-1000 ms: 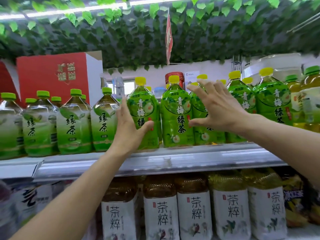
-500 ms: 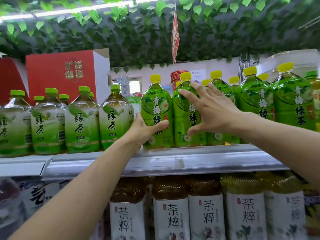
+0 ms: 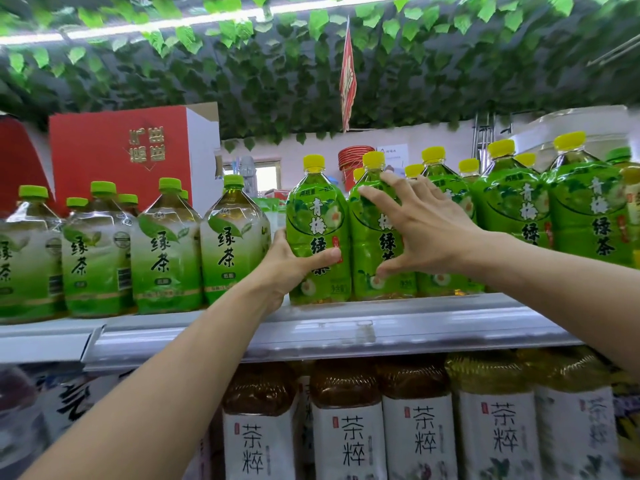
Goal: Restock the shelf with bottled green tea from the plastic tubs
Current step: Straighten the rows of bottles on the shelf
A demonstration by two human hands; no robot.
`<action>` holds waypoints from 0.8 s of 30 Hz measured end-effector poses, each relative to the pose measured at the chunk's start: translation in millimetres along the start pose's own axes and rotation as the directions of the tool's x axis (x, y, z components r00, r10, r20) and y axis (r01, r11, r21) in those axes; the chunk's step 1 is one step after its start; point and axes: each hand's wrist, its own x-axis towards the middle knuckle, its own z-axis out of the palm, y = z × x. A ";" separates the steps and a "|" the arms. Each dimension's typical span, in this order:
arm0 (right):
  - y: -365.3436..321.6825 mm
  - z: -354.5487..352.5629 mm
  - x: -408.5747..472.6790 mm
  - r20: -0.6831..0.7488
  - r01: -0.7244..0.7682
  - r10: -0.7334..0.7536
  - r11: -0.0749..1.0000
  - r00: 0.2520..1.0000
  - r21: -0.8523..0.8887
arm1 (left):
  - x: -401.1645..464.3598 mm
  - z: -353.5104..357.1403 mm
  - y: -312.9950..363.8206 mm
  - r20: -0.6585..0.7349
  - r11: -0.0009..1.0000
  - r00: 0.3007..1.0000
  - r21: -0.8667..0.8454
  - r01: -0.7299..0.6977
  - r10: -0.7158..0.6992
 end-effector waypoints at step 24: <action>51.2 62.7 -13.4 -0.185 0.396 -0.442 0.887 0.878 -0.236 | -2.0 4.7 0.6 -0.037 0.993 0.999 0.115 0.014 -0.010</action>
